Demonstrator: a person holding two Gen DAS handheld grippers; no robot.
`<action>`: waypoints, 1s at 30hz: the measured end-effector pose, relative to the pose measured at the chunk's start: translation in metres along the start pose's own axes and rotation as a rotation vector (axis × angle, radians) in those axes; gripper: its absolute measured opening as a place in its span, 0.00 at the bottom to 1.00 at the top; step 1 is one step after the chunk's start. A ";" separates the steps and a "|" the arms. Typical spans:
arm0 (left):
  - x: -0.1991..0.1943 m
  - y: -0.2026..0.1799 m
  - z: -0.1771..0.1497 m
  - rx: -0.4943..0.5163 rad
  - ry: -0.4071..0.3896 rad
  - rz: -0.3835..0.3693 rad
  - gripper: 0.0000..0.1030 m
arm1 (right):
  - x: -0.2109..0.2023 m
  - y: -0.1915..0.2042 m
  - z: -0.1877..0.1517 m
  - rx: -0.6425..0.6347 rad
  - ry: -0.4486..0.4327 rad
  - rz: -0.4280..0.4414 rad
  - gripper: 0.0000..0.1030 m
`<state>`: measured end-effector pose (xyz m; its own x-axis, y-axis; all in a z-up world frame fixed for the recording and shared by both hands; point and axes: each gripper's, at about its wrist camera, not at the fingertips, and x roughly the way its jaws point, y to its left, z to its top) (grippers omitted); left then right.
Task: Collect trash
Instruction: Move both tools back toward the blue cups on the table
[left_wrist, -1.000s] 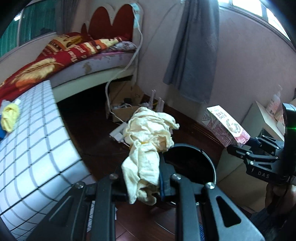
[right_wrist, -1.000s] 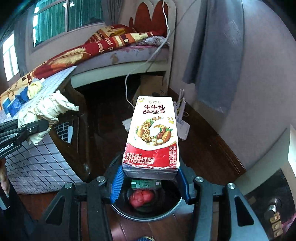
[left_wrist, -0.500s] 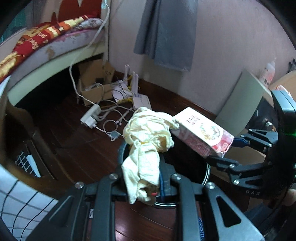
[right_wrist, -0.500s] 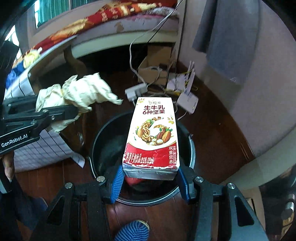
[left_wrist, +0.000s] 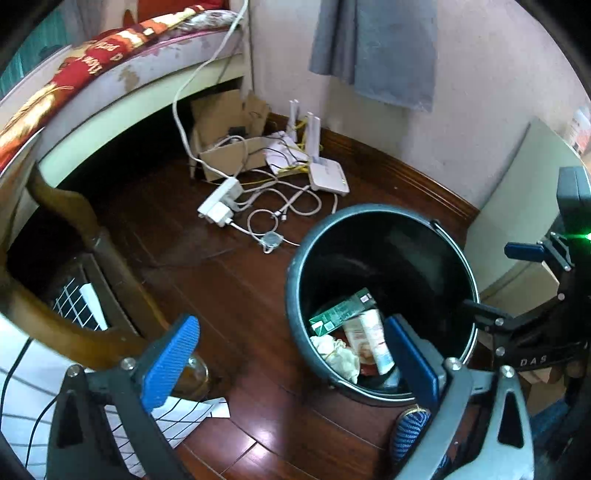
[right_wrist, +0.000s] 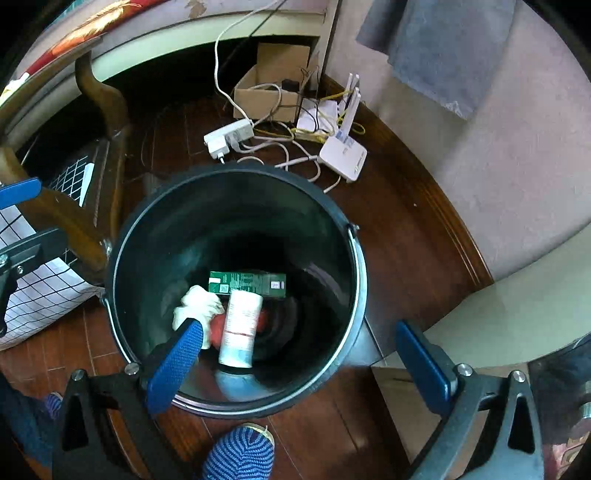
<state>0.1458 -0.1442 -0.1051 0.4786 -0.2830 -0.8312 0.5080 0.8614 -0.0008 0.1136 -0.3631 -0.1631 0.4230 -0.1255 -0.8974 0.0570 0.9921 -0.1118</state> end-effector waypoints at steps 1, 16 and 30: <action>-0.005 0.000 -0.001 -0.007 -0.005 0.005 1.00 | -0.001 0.002 0.001 0.001 -0.006 0.004 1.00; -0.062 0.013 -0.001 -0.025 -0.109 0.106 1.00 | -0.064 0.010 0.016 0.087 -0.182 0.041 1.00; -0.104 0.041 -0.011 -0.096 -0.175 0.160 1.00 | -0.119 0.051 0.029 0.009 -0.312 0.078 1.00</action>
<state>0.1089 -0.0750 -0.0245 0.6686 -0.2018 -0.7157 0.3496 0.9348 0.0631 0.0922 -0.2980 -0.0494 0.6832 -0.0452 -0.7288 0.0210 0.9989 -0.0423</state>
